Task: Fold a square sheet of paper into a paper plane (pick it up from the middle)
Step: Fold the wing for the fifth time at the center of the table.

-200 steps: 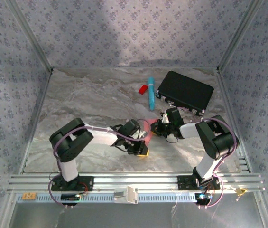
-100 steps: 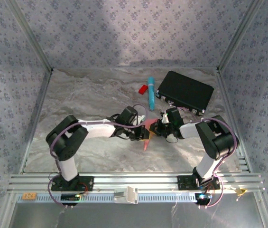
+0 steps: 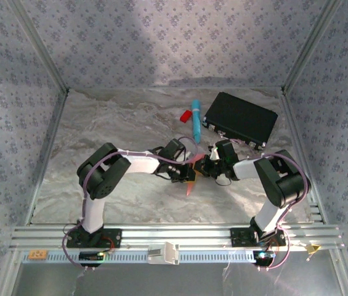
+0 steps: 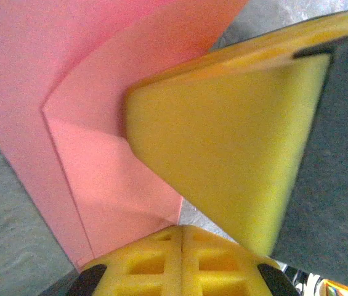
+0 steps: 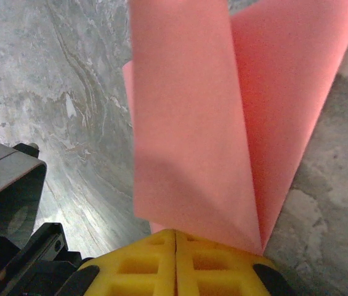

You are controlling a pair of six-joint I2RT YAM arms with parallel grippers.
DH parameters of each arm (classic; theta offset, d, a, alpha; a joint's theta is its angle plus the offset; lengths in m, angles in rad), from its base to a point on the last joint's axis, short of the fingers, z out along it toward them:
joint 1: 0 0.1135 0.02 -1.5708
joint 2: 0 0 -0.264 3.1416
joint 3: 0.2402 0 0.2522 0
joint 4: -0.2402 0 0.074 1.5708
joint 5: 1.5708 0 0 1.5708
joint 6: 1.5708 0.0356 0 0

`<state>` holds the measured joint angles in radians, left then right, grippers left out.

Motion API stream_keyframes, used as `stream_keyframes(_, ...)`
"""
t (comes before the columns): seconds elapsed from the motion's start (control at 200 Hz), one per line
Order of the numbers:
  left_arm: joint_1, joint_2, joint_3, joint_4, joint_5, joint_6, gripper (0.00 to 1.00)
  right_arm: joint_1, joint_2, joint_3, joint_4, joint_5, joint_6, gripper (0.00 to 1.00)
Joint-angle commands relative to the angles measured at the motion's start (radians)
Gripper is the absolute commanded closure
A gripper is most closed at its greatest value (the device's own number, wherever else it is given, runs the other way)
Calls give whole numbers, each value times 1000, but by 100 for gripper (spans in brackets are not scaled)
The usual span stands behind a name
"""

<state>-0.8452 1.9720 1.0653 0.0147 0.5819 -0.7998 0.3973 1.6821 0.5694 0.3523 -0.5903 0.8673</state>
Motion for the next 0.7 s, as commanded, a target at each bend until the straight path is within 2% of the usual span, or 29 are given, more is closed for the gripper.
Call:
stream_keyframes(0.0, -17, 27, -60, -125, -15, 55, 100, -8, -29, -12, -139, 45, -62, 91)
stream_keyframes(0.18, -21, -13, -204, -57, 61, 84, 100, -24, -205, 7, -250, 88, -116, 89)
stream_keyframes(0.35, -17, -28, -231, -58, 81, 117, 100, -14, -324, 1, -311, 98, -173, 90)
stream_keyframes(0.49, -15, -26, -218, -57, 75, 114, 100, 37, -326, -13, -297, 74, -188, 90)
stream_keyframes(0.695, -14, -30, -219, -52, 62, 102, 100, 119, -255, 2, -276, 107, -186, 91)
